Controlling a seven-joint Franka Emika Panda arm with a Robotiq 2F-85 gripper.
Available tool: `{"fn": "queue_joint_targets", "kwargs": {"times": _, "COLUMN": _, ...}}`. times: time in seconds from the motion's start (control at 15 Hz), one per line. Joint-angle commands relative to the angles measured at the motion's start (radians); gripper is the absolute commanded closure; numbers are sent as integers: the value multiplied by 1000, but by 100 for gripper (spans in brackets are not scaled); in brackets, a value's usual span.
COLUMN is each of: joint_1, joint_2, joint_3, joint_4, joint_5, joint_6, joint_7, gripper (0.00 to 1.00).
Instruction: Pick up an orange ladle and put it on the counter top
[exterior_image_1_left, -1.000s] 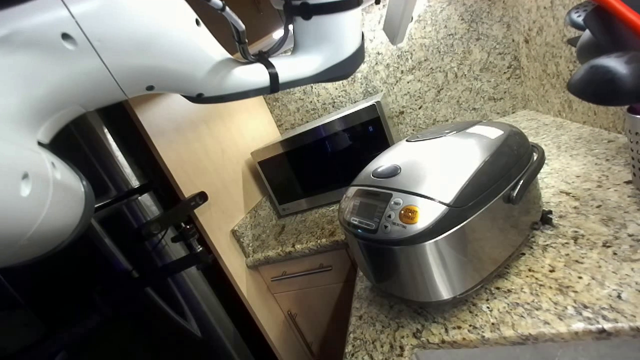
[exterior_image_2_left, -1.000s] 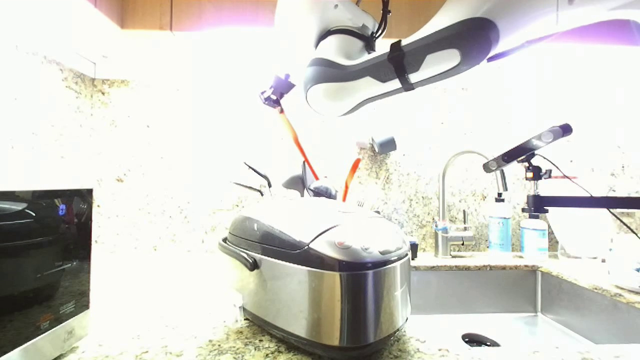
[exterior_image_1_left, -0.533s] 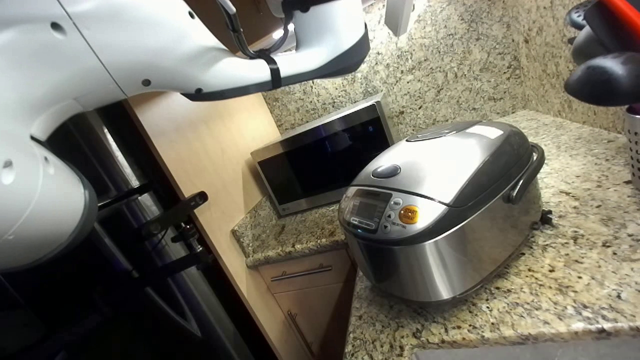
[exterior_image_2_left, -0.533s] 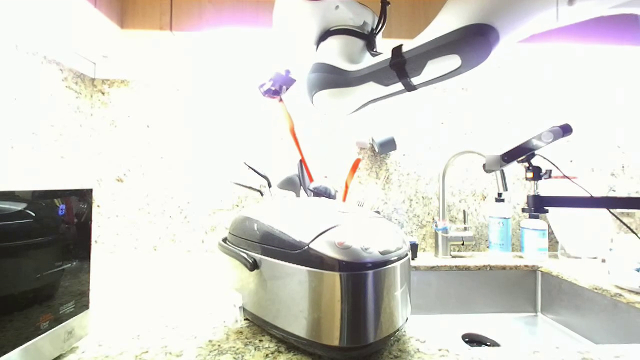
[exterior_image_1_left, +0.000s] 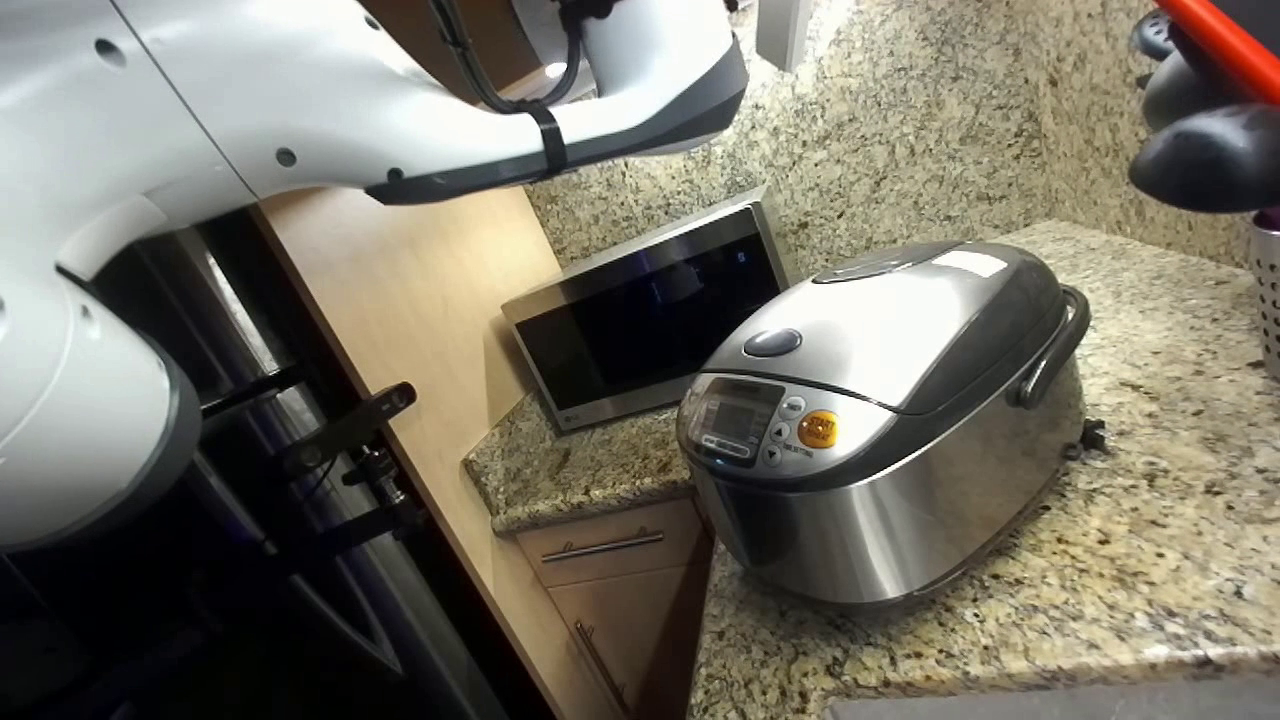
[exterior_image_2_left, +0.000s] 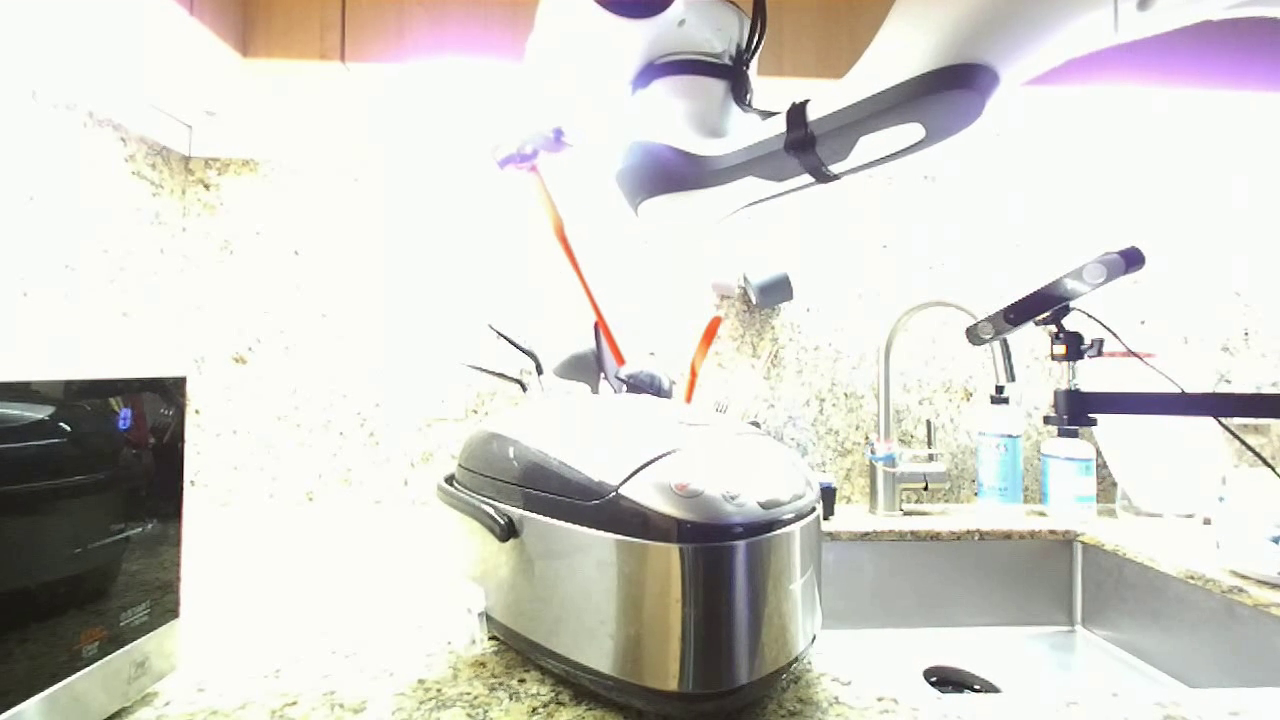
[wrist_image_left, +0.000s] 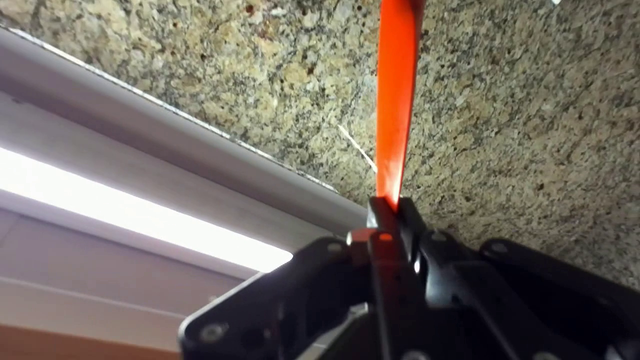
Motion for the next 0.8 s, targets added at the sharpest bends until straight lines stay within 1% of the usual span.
{"fn": "queue_joint_targets", "kwargs": {"times": 0.0, "joint_1": 22, "joint_2": -2, "joint_3": -79, "joint_4": 0, "joint_5": -77, "joint_6": 64, "joint_7": 108, "gripper": 98}}
{"fn": "queue_joint_targets", "kwargs": {"times": 0.13, "joint_1": 33, "joint_2": -3, "joint_3": -104, "joint_4": 0, "joint_5": -115, "joint_6": 90, "joint_7": 152, "gripper": 98}}
{"fn": "queue_joint_targets", "kwargs": {"times": 0.33, "joint_1": 47, "joint_2": -4, "joint_3": -116, "joint_4": 0, "joint_5": -145, "joint_6": 114, "joint_7": 184, "gripper": 98}}
{"fn": "queue_joint_targets", "kwargs": {"times": 0.47, "joint_1": 58, "joint_2": -4, "joint_3": -110, "joint_4": 0, "joint_5": -150, "joint_6": 114, "joint_7": 194, "gripper": 98}}
{"fn": "queue_joint_targets", "kwargs": {"times": 0.73, "joint_1": 80, "joint_2": 1, "joint_3": -71, "joint_4": -1, "joint_5": -134, "joint_6": 93, "joint_7": 170, "gripper": 98}}
